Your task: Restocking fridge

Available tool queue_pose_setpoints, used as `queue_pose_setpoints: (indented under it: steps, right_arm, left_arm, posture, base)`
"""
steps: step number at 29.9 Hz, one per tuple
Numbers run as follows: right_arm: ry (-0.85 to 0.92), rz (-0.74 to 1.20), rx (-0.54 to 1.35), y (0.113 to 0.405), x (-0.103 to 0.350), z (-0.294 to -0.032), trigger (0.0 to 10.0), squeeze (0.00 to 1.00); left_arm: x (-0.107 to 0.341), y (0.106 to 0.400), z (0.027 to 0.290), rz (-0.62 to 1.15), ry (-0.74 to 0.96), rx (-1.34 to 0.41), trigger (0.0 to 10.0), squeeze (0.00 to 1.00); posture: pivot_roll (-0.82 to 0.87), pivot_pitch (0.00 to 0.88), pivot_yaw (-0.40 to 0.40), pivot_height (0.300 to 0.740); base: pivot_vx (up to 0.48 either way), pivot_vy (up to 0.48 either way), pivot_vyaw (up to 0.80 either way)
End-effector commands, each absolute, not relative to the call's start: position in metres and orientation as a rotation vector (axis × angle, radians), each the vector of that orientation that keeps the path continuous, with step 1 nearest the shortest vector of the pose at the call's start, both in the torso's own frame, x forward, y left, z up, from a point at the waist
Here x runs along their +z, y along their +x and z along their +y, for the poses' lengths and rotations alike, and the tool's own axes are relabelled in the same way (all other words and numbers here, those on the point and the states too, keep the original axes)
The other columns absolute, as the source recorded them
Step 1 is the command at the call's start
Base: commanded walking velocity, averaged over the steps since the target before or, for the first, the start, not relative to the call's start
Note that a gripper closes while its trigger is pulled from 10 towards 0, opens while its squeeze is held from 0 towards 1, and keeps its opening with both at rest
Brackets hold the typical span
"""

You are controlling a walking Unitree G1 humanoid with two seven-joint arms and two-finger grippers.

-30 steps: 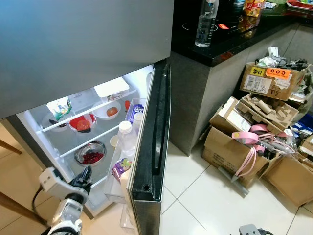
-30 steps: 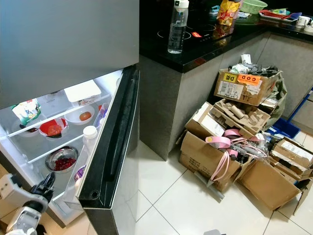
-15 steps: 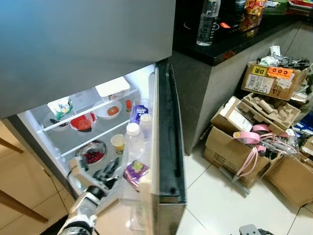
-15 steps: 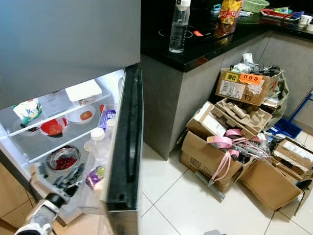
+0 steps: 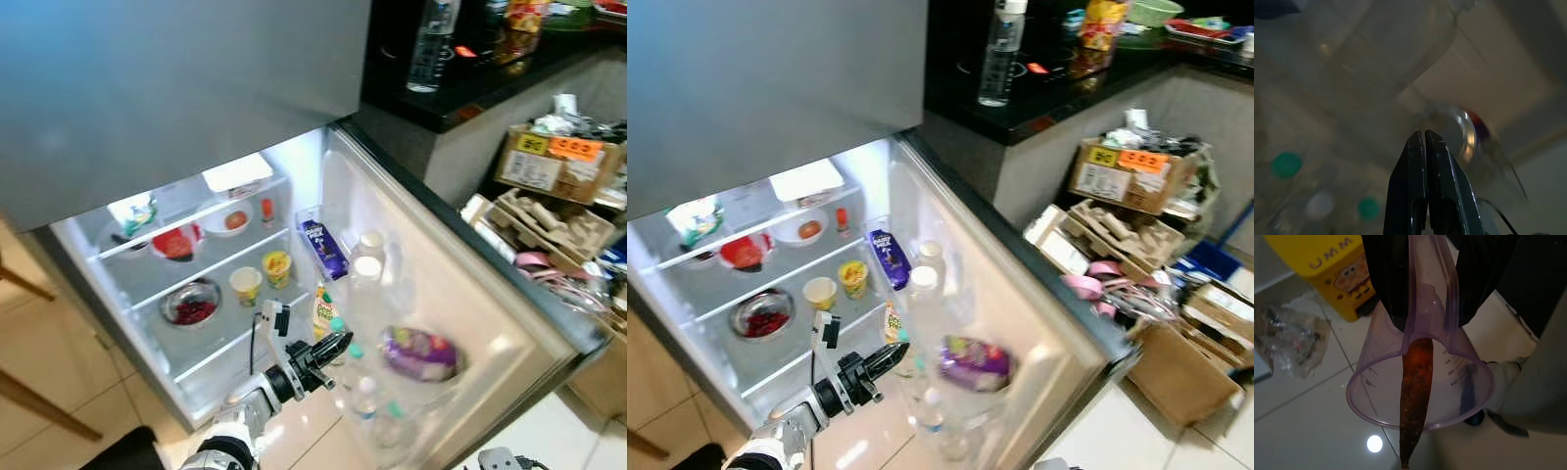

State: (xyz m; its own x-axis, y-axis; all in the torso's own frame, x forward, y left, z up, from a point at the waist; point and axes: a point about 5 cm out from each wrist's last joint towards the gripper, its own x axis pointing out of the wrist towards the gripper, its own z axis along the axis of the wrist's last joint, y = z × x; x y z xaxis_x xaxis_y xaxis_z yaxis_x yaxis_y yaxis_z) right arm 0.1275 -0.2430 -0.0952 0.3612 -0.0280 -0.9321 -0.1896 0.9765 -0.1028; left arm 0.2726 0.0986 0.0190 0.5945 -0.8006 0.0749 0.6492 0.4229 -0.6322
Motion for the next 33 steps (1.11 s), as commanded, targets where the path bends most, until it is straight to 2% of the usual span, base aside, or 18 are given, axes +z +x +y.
queue_pose_setpoints:
  steps: [1, 6, 8, 9, 11, 12, 14, 18, 21, 22, 23, 25, 29, 33]
  right_arm:
    - [-0.207, 1.2, 0.1, 0.127, -0.095, -0.243, 10.0, 0.0]
    - [-0.207, 1.202, 0.101, 0.127, -0.096, -0.243, 10.0, 0.0]
    - [-0.208, 1.202, 0.104, 0.127, -0.096, -0.242, 10.0, 0.0]
    - [-0.208, 1.202, 0.104, 0.127, -0.096, -0.242, 10.0, 0.0]
    - [-0.205, 1.198, 0.108, 0.128, -0.096, -0.241, 10.0, 0.0]
    - [-0.205, 1.198, 0.108, 0.128, -0.096, -0.241, 10.0, 0.0]
    - [-0.19, 1.167, 0.119, 0.133, -0.094, -0.239, 10.0, 0.0]
    - [-0.142, 1.038, 0.177, 0.16, -0.085, -0.228, 10.0, 0.0]
    - [-0.111, 0.98, 0.185, 0.175, -0.078, -0.223, 10.0, 0.0]
    - [-0.09, 0.928, 0.207, 0.189, -0.072, -0.218, 10.0, 0.0]
    - [-0.09, 0.928, 0.207, 0.189, -0.072, -0.218, 10.0, 0.0]
    - [-0.063, 0.83, 0.253, 0.216, -0.058, -0.207, 10.0, 0.0]
    - [-0.015, 0.684, 0.35, 0.251, -0.035, -0.187, 10.0, 0.0]
    - [0.034, 0.571, 0.493, 0.273, -0.015, -0.165, 10.0, 0.0]
  left_arm:
    - [0.012, 0.27, 0.112, 0.291, -0.664, -0.867, 10.0, 0.0]
    - [0.002, 0.265, 0.13, 0.33, -0.662, -0.757, 10.0, 0.0]
    - [-0.015, 0.252, 0.152, 0.402, -0.649, -0.601, 10.0, 0.0]
    - [-0.015, 0.252, 0.152, 0.402, -0.649, -0.601, 10.0, 0.0]
    - [-0.033, 0.235, 0.172, 0.484, -0.625, -0.432, 10.0, 0.0]
    - [-0.033, 0.235, 0.172, 0.484, -0.625, -0.432, 10.0, 0.0]
    - [-0.049, 0.217, 0.188, 0.57, -0.587, -0.279, 10.0, 0.0]
    - [-0.074, 0.177, 0.205, 0.733, -0.524, -0.078, 10.0, 0.0]
    - [-0.082, 0.161, 0.207, 0.794, -0.51, -0.037, 10.0, 0.0]
    - [-0.088, 0.149, 0.207, 0.84, -0.493, -0.011, 10.0, 0.0]
    - [-0.088, 0.149, 0.207, 0.84, -0.493, -0.011, 10.0, 0.0]
    - [-0.095, 0.133, 0.205, 0.903, -0.476, 0.027, 10.0, 0.0]
    - [-0.098, 0.127, 0.202, 0.921, -0.468, 0.059, 10.0, 0.0]
    - [-0.097, 0.133, 0.201, 0.904, -0.454, 0.071, 10.0, 0.0]
  posture:
    - [-0.1, 0.0, -0.014, 0.74]
    - [-0.1, 0.0, -0.013, 0.74]
    - [-0.1, 0.0, -0.012, 0.74]
    - [-0.1, 0.0, -0.012, 0.74]
    - [-0.1, 0.0, -0.013, 0.74]
    - [-0.1, 0.0, -0.013, 0.74]
    - [-0.1, 0.0, -0.013, 0.74]
    - [-0.1, 0.0, -0.014, 0.74]
    - [-0.1, 0.0, -0.014, 0.74]
    - [-0.1, 0.0, -0.014, 0.74]
    - [-0.1, 0.0, -0.014, 0.74]
    - [-0.09, 0.0, -0.016, 0.74]
    - [-0.09, 0.0, -0.016, 0.74]
    - [-0.09, 0.0, -0.016, 0.74]
  base:
    - [0.0, 0.0, 0.0]
    - [0.0, 0.0, 0.0]
    - [0.0, 0.0, 0.0]
    - [0.0, 0.0, 0.0]
    - [0.0, 0.0, 0.0]
    - [0.0, 0.0, 0.0]
    - [0.0, 0.0, 0.0]
    - [0.0, 0.0, 0.0]
    - [0.0, 0.0, 0.0]
    - [0.0, 0.0, 0.0]
    - [0.0, 0.0, 0.0]
    - [0.0, 0.0, 0.0]
    - [0.0, 0.0, 0.0]
    - [0.0, 0.0, 0.39]
